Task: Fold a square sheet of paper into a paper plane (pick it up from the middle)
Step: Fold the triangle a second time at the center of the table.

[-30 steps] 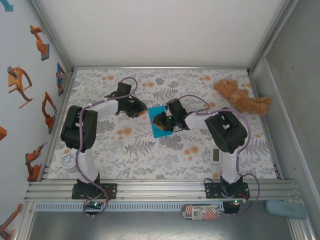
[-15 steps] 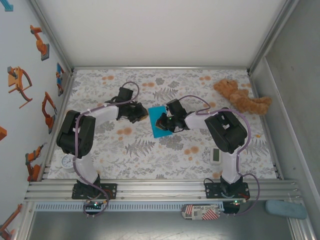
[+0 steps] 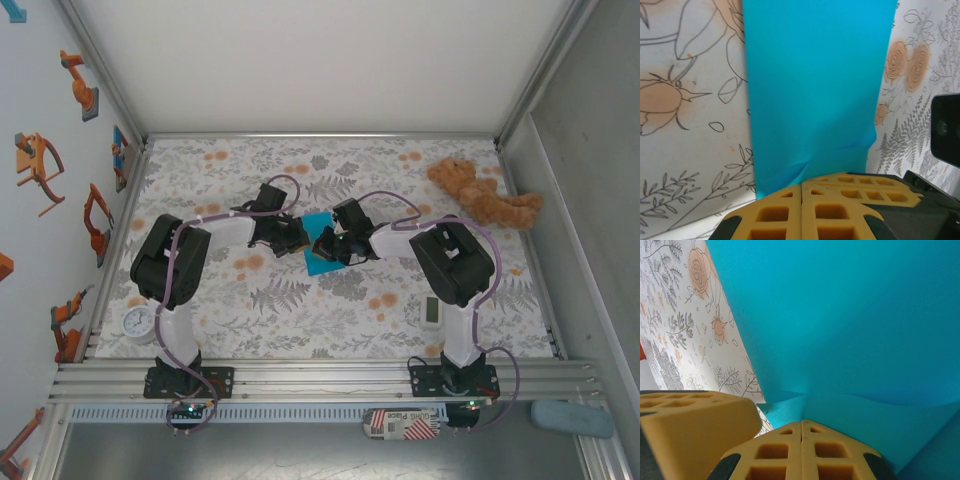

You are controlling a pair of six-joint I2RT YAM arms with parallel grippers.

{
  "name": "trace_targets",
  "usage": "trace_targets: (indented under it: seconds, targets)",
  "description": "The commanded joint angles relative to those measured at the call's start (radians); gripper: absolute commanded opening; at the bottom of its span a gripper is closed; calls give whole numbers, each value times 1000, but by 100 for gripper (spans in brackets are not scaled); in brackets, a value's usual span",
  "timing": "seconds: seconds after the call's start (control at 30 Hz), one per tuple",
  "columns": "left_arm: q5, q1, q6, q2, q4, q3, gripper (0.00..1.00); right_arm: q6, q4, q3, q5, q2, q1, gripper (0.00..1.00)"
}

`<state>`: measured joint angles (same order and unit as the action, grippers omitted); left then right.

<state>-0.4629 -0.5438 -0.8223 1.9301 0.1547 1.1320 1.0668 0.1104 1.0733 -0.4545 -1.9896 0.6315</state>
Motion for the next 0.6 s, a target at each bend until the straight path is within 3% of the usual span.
trace_targets:
  seconds: [0.0, 0.57]
  targets:
    - [13, -6, 31, 20, 40, 33, 0, 12, -9, -7, 18, -16, 4, 0]
    - [95, -5, 86, 66, 141, 61, 0, -29, 24, -6, 0, 76, -7, 0]
